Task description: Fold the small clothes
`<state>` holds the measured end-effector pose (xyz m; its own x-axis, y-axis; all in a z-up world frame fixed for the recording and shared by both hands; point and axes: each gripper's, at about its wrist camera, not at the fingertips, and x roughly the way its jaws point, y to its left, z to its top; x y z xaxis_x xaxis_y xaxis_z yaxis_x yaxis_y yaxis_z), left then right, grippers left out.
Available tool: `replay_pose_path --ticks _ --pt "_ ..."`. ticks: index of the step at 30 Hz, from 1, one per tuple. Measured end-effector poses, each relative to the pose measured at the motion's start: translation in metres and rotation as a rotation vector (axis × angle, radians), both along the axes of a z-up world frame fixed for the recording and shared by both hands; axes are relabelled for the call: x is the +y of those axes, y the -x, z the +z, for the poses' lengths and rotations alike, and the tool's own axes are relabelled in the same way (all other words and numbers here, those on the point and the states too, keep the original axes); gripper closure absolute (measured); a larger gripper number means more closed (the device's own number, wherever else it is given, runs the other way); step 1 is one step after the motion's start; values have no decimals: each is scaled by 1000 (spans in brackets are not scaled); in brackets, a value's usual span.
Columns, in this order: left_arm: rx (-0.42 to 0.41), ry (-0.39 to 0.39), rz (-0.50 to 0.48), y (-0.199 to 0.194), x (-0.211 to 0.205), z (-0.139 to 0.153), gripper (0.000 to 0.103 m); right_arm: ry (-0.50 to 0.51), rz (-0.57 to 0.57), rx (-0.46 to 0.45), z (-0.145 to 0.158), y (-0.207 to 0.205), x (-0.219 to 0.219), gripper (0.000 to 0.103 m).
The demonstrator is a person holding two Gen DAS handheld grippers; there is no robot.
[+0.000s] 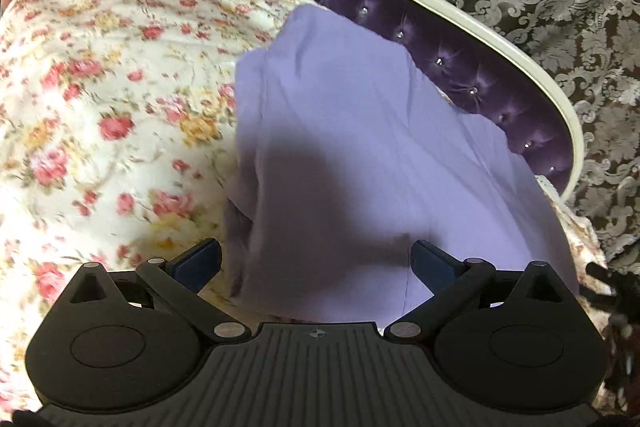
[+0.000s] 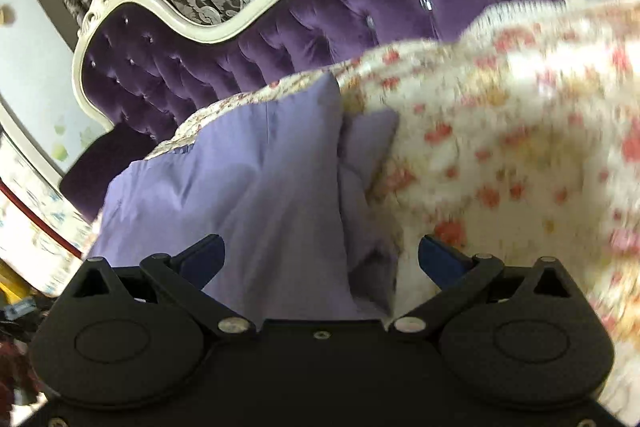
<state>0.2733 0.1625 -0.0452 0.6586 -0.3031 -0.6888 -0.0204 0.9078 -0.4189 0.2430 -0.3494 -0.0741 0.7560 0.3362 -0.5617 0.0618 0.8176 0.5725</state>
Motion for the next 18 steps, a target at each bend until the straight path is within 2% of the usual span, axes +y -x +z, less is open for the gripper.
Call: replay_pose_path --ticks 5,9,13,16,18 --pt "10 -29 9 -17 -7 -6 0 -107 54 -7 -15 -8 3 0" --pt "16 -55 20 -31 -8 -6 0 -124 39 -17 -24 -20 6 0" --pt "44 -47 51 -40 -6 -6 0 -195 18 -35 -31 -27 1 0" --pt "42 -48 47 -43 -5 -5 1 -203 14 -42 -31 -28 0 0" --pt "15 -18 68 -39 -1 -1 1 -187 25 -43 -30 -26 2 0"
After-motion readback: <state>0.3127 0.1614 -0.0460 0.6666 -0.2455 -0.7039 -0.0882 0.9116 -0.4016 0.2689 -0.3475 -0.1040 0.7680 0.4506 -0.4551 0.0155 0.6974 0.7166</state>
